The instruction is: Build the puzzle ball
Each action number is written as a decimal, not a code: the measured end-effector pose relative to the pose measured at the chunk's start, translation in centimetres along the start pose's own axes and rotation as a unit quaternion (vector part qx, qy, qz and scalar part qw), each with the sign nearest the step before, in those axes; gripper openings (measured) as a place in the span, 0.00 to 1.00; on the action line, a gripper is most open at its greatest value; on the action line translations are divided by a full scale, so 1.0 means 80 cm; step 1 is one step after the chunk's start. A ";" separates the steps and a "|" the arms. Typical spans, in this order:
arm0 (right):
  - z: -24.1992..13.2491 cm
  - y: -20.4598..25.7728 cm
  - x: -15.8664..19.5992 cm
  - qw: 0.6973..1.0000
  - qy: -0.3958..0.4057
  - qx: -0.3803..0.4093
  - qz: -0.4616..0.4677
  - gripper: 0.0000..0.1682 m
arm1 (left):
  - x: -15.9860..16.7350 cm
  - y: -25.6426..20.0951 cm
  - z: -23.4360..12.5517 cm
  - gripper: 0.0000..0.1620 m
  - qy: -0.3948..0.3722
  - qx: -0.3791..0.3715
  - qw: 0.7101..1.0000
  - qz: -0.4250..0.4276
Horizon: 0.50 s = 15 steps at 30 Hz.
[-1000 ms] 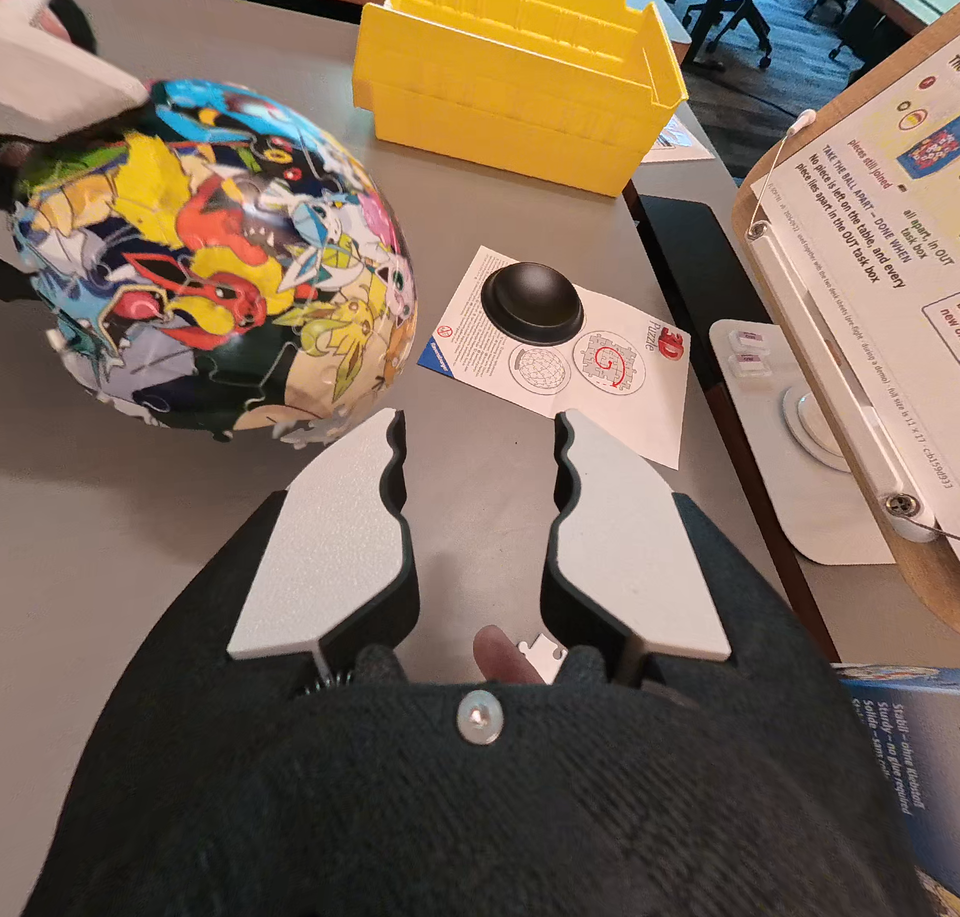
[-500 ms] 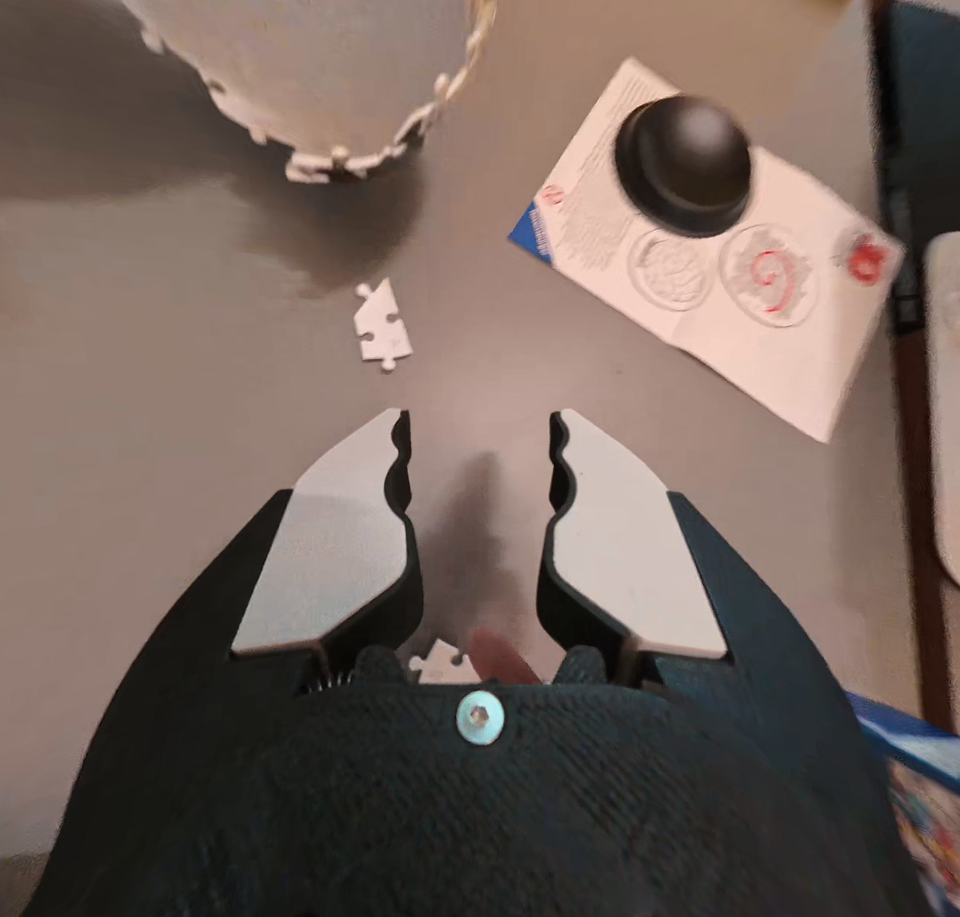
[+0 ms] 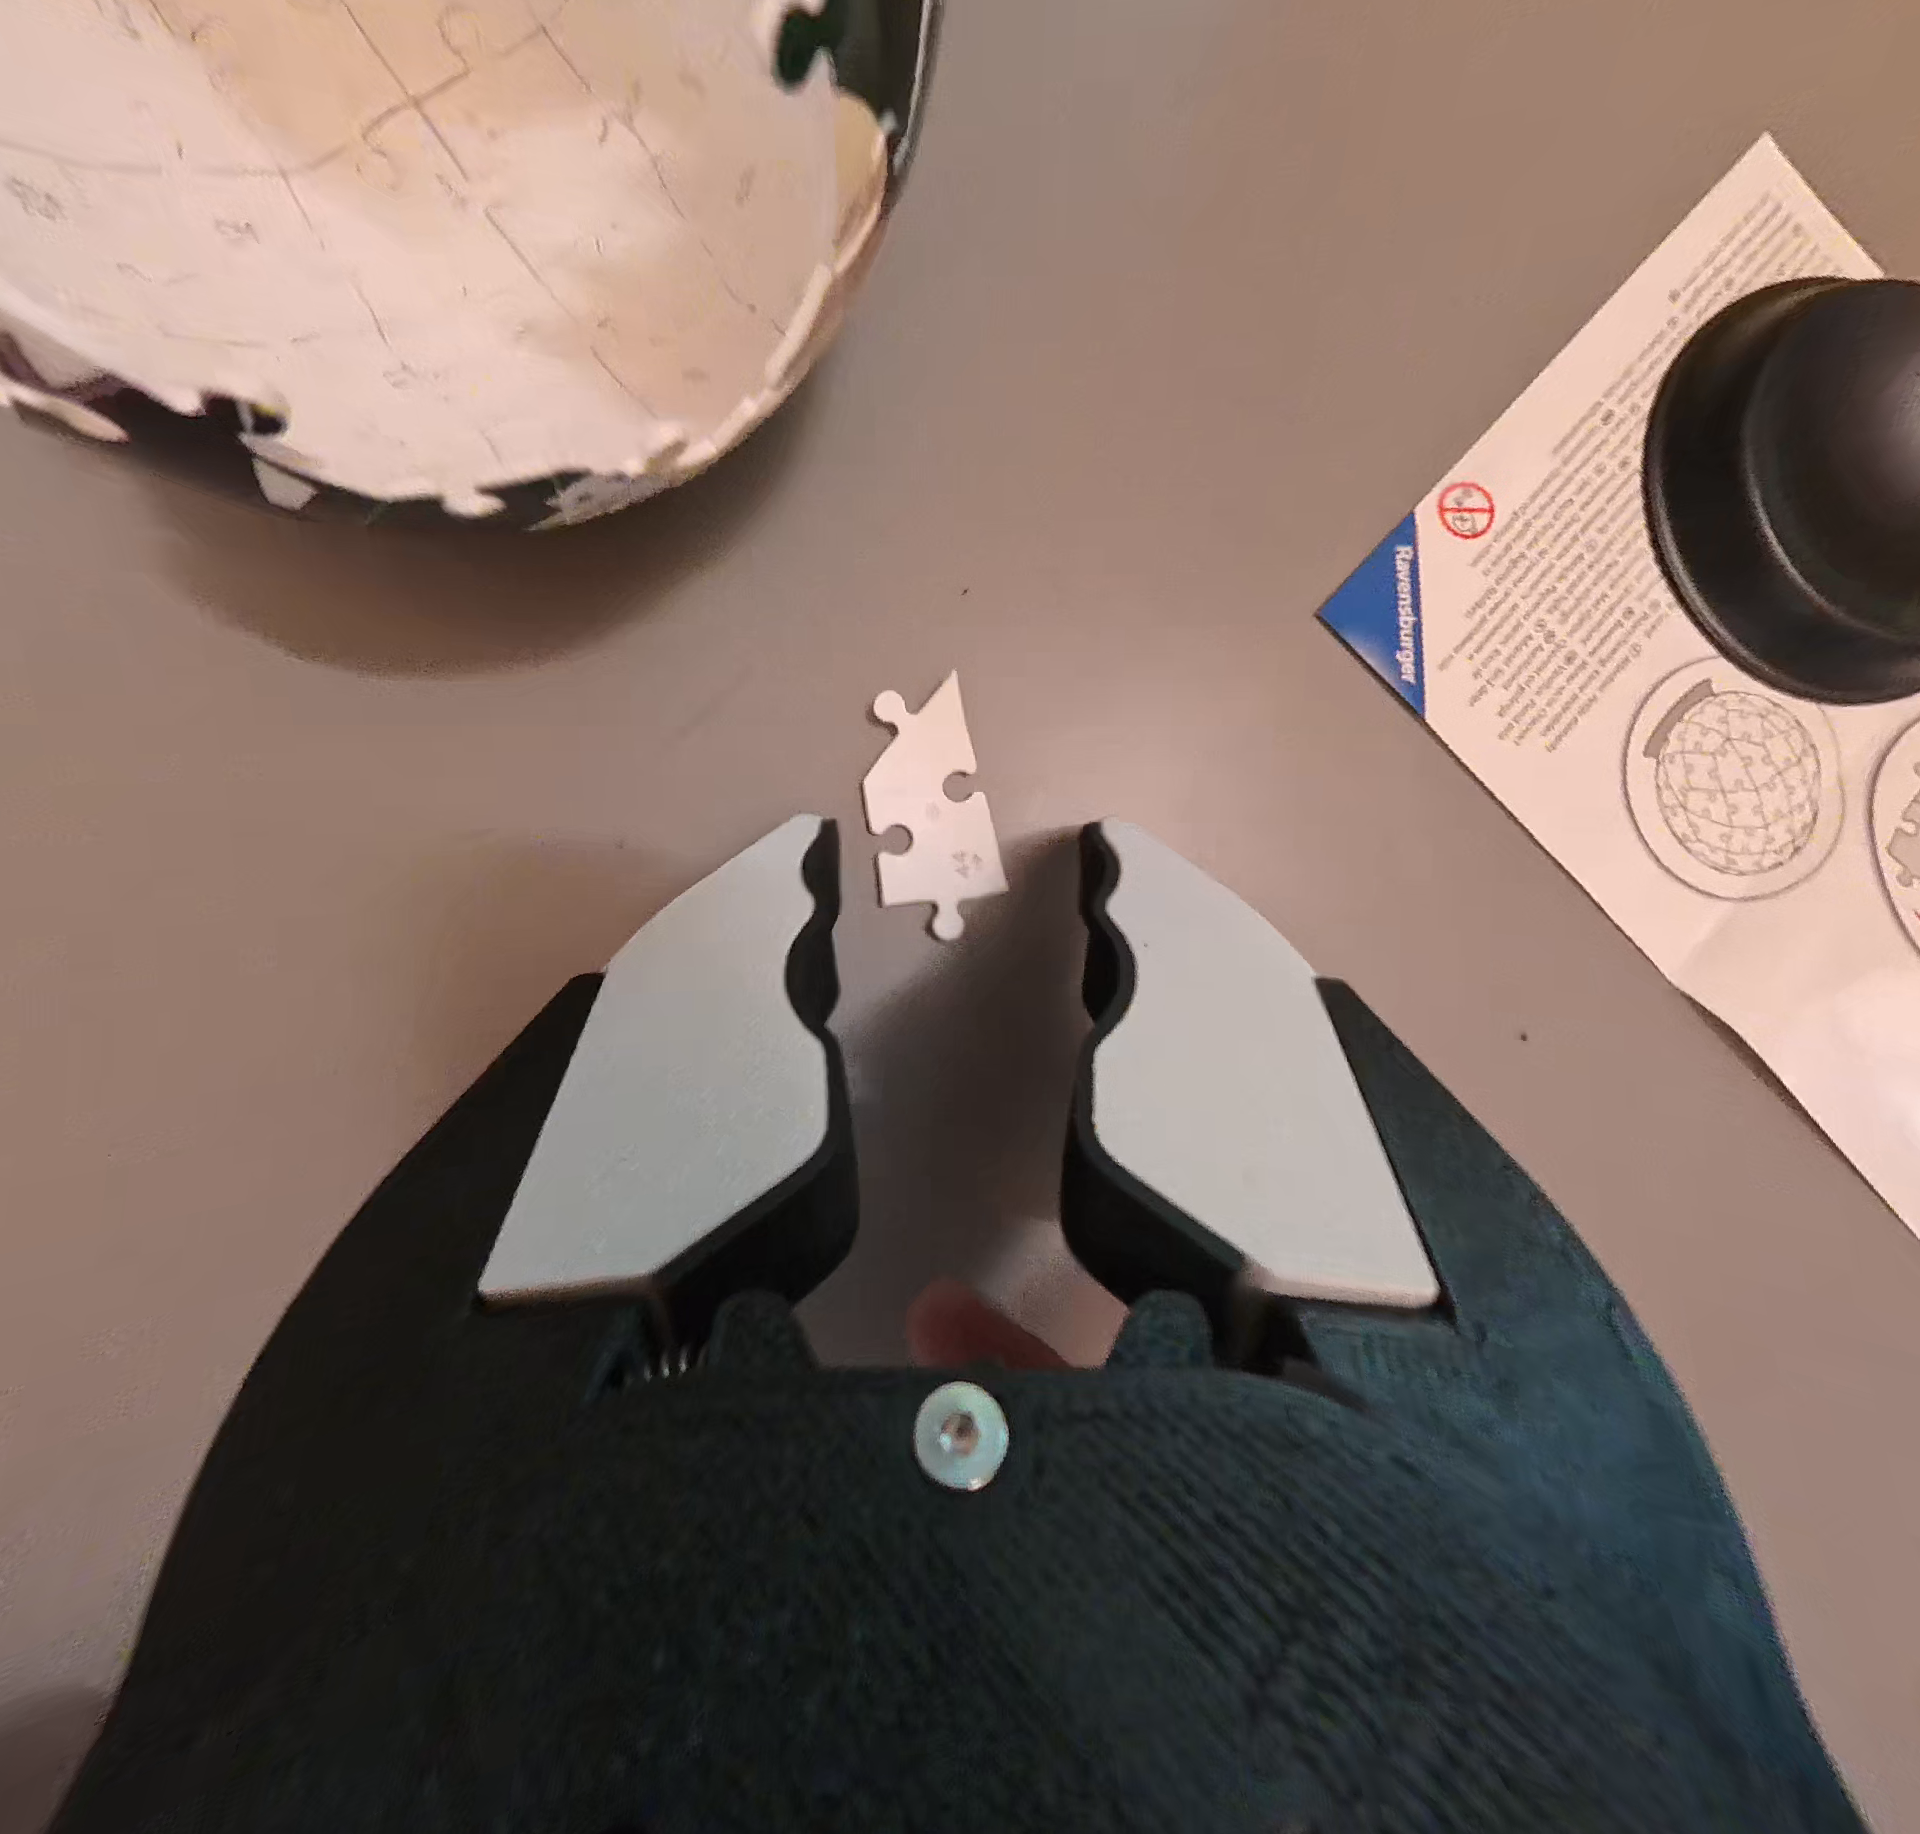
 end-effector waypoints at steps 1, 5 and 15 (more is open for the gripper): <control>0.001 0.001 -0.001 1.000 0.001 -0.003 -0.001 0.24 | 0.000 -0.001 0.000 0.03 0.008 0.006 1.000 -0.002; 0.002 0.007 -0.001 0.999 -0.001 -0.038 0.001 0.16 | 0.001 0.000 0.001 0.04 0.036 0.012 0.999 -0.010; -0.007 0.004 0.004 0.999 0.017 -0.022 -0.037 0.13 | -0.005 0.007 -0.013 0.17 0.037 -0.027 0.999 -0.023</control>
Point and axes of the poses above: each gripper's, where its closed fingertips meet, z out along the fingers, x out of its underside, y = z × x across the jaws, the point moved 7 cm from there along -z, back along the fingers, and after that the axes turned 3 degrees about y, right-handed, at the moved point
